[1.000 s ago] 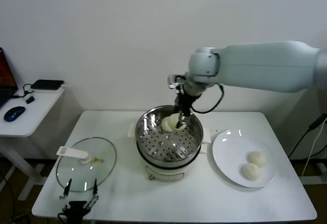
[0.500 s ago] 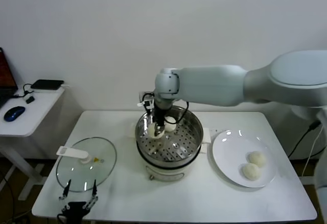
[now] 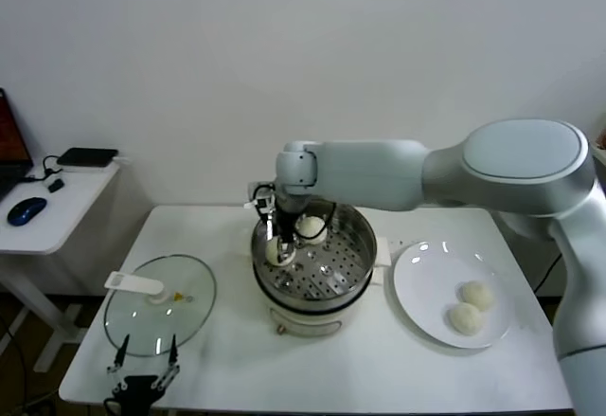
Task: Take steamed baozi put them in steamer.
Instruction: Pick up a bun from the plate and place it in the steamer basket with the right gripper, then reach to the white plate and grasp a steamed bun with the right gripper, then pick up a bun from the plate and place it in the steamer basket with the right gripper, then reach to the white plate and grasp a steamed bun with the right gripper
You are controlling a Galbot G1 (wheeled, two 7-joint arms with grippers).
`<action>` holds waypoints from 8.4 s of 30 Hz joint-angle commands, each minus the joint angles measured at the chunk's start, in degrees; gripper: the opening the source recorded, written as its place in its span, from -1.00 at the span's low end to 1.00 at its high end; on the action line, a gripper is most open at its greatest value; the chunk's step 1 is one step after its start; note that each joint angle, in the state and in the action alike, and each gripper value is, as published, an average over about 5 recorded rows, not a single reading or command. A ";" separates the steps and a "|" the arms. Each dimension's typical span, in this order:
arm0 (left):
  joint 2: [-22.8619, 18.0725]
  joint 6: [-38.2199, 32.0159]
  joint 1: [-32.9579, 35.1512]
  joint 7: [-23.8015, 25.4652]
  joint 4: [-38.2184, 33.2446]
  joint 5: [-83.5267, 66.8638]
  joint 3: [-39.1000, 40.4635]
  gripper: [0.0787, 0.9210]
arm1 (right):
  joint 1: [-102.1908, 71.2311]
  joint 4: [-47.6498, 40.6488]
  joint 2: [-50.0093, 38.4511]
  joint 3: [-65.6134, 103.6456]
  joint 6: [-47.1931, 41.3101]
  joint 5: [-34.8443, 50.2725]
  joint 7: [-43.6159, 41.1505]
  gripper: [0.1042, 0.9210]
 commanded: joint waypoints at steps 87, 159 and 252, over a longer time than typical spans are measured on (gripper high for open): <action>-1.96 -0.37 -0.17 -0.38 1.96 1.39 0.10 0.77 | -8.63 12.22 -48.44 -2.55 18.79 -31.65 -8.92 0.22; -2.80 -1.36 0.59 -0.49 1.46 1.84 -0.47 0.77 | 5.71 15.08 -9.84 2.47 41.45 -28.53 -16.11 0.65; -2.80 -1.78 0.69 -0.48 3.05 2.95 -0.03 0.77 | -17.92 -5.24 -46.27 10.28 31.01 -39.61 -11.51 0.14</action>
